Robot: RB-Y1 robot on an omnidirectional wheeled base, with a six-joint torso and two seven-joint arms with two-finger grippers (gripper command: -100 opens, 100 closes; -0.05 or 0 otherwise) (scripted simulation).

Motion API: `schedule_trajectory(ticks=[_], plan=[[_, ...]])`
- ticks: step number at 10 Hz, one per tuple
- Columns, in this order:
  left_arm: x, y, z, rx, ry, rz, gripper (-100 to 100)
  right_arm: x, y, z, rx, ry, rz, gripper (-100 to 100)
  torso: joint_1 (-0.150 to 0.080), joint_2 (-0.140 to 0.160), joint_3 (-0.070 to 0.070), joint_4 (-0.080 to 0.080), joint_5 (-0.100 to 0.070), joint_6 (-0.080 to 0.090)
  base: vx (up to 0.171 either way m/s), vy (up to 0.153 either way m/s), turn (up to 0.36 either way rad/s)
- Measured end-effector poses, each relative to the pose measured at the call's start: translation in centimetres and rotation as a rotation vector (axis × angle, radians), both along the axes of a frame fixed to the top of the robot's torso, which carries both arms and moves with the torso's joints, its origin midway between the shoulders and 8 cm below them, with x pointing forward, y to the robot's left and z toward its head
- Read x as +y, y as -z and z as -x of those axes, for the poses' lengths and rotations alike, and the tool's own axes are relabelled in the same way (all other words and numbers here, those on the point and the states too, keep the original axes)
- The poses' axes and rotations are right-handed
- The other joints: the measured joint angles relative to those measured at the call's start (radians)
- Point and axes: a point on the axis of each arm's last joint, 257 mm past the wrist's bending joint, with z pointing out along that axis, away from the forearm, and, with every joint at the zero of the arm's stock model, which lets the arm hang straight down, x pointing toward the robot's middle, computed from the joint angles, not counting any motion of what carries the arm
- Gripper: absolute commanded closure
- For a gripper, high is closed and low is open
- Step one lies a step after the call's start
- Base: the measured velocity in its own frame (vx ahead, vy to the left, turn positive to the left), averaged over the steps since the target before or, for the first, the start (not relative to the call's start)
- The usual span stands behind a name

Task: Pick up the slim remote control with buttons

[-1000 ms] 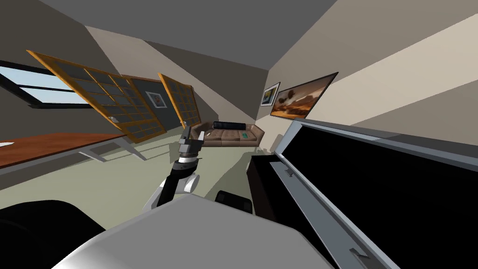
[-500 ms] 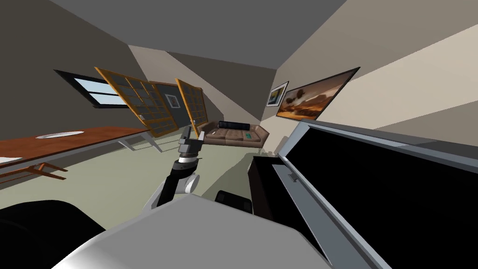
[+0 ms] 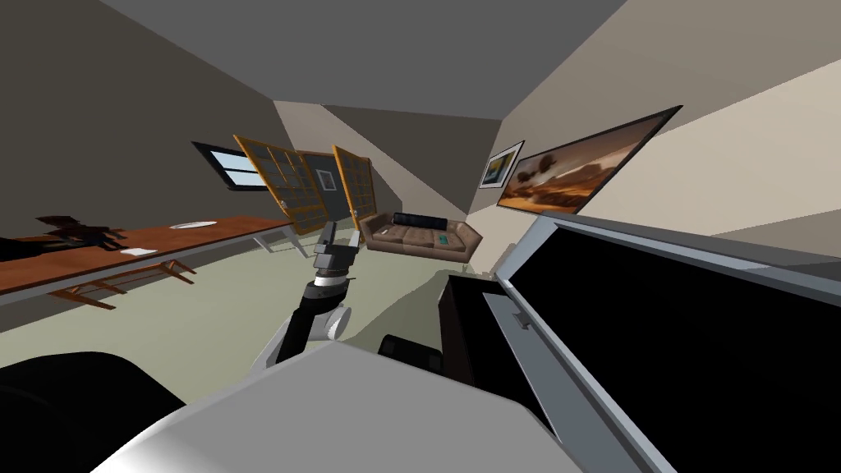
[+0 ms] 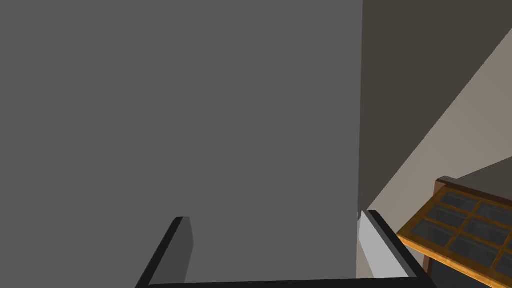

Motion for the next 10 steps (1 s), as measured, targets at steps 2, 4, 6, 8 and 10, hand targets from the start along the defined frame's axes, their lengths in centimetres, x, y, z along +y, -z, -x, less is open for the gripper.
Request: schedule_trajectory(ticks=[2, 4, 6, 8, 10], plan=[[0.0, 0.0, 0.0, 0.0, 0.0, 0.0, 0, 1.2, 0.8, -0.6, -0.01, 0.006, -0.018, 0, 0.002, -0.002, -0.001, 0.0, 0.0, 0.001, -0.02, -0.031, 0.026], [0.0, 0.0, 0.0, 0.0, 0.0, 0.0, 0, 1.7, 1.5, -1.1, -0.011, 0.011, -0.018, -100, 0.004, -0.003, -0.002, -0.001, 0.001, 0.0, -0.055, -0.042, 0.08], [0.0, 0.0, 0.0, 0.0, 0.0, 0.0, 0, 2.9, 2.9, -2.2, -0.012, 0.018, -0.016, -100, 0.003, 0.0, 0.0, 0.0, 0.001, 0.001, -0.062, -0.039, 0.021], [0.0, 0.0, 0.0, 0.0, 0.0, 0.0, 0, 3.1, 3.0, -2.2, -0.012, 0.02, -0.017, 100, 0.005, -0.003, -0.002, -0.001, 0.002, 0.0, -0.003, -0.001, -0.002], [0.0, 0.0, 0.0, 0.0, 0.0, 0.0, 0, 3.1, 3.0, -2.2, -0.012, 0.02, -0.017, 100, 0.004, -0.004, -0.002, -0.001, 0.001, 0.0, 0.0, 0.0, 0.0]])
